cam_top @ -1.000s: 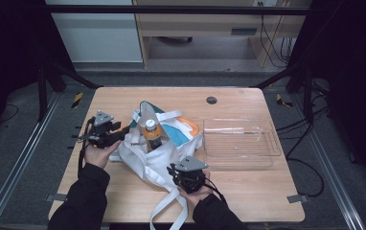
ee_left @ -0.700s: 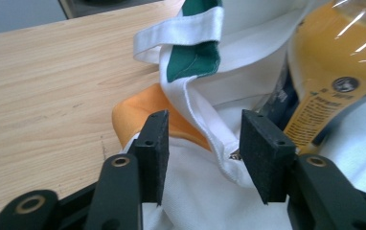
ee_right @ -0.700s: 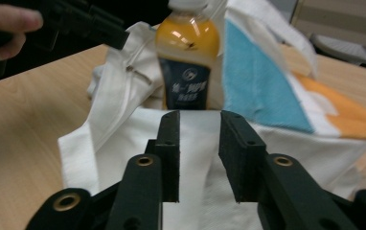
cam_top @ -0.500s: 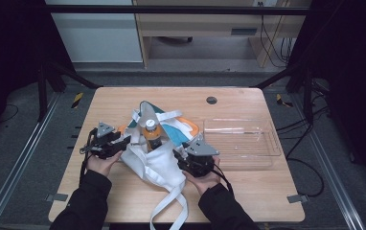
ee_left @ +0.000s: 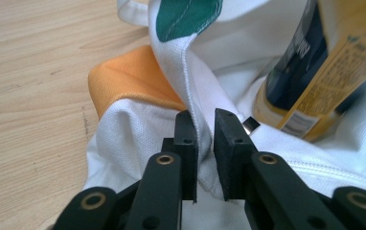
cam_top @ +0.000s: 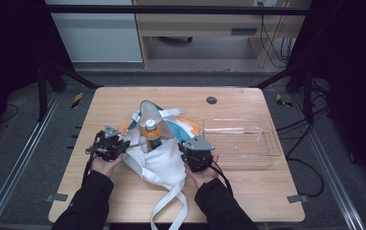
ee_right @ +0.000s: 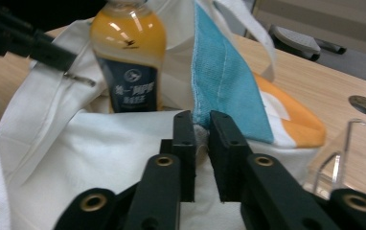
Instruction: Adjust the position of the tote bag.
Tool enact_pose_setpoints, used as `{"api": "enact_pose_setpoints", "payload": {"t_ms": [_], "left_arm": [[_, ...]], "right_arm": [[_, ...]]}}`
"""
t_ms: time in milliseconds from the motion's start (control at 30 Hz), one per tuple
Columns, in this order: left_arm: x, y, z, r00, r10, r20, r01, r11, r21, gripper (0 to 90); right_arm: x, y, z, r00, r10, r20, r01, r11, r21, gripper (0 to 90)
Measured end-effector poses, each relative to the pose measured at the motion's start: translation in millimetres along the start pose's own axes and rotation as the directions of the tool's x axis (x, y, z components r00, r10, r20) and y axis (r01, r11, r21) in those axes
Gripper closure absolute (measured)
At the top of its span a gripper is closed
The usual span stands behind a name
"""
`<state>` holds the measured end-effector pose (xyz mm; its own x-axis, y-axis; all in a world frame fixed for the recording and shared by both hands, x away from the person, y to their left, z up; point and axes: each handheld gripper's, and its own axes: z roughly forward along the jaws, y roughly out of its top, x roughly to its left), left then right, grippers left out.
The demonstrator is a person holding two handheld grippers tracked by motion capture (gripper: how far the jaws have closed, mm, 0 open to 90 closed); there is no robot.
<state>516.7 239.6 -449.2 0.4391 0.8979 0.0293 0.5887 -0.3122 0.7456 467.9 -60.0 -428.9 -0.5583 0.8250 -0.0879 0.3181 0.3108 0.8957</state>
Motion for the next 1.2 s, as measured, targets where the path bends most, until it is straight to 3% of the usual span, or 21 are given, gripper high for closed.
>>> {"api": "enact_pose_setpoints", "payload": {"t_ms": [333,667,800,1000,1200], "left_arm": [[1.8,-3.6,3.1,0.9994,0.031,0.015,-0.031,0.9975,0.063,85.5],[2.4,-6.0,2.5,0.9990,0.037,0.025,-0.039,0.9966,0.072,86.1],[1.4,-6.9,2.3,0.9993,0.028,0.024,-0.029,0.9979,0.059,86.1],[0.9,-5.8,-4.8,0.9992,0.033,0.022,-0.034,0.9991,0.024,82.7],[3.9,-1.5,-22.0,0.9996,0.005,0.029,-0.003,0.9985,-0.055,74.2]], "right_arm": [[-30.3,0.5,-5.3,0.9892,0.115,0.091,-0.115,0.993,-0.004,87.3],[-43.0,-5.0,-3.8,0.9812,0.152,0.119,-0.155,0.988,0.017,87.0],[-43.0,-7.9,-1.1,0.9815,0.152,0.117,-0.156,0.987,0.034,86.5],[-40.2,-8.7,1.7,0.9889,0.122,0.084,-0.126,0.991,0.040,82.0],[-38.8,-6.7,-3.3,0.9920,0.123,0.029,-0.123,0.992,-0.004,71.6]]}}
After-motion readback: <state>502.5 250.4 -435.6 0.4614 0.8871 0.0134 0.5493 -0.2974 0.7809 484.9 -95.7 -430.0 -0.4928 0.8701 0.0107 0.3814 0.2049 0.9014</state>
